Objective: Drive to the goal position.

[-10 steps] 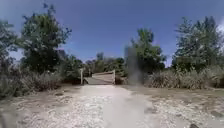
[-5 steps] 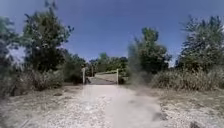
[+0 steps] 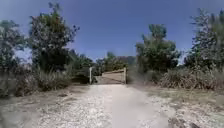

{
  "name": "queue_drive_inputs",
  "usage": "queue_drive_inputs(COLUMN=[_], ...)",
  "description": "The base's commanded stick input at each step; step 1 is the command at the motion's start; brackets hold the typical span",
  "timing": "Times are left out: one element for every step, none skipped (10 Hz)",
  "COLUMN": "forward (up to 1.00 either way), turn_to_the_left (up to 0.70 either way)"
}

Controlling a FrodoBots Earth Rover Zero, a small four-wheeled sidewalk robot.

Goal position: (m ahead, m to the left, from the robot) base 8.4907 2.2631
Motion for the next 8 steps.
queue_drive_inputs(forward=[0.45, 0.45, 0.45, 0.45, 0.45, 0.45, 0.45, 0.45], turn_to_the_left=[0.02, 0.02, 0.02, 0.07, 0.19, 0.23, 0.13, 0.04])
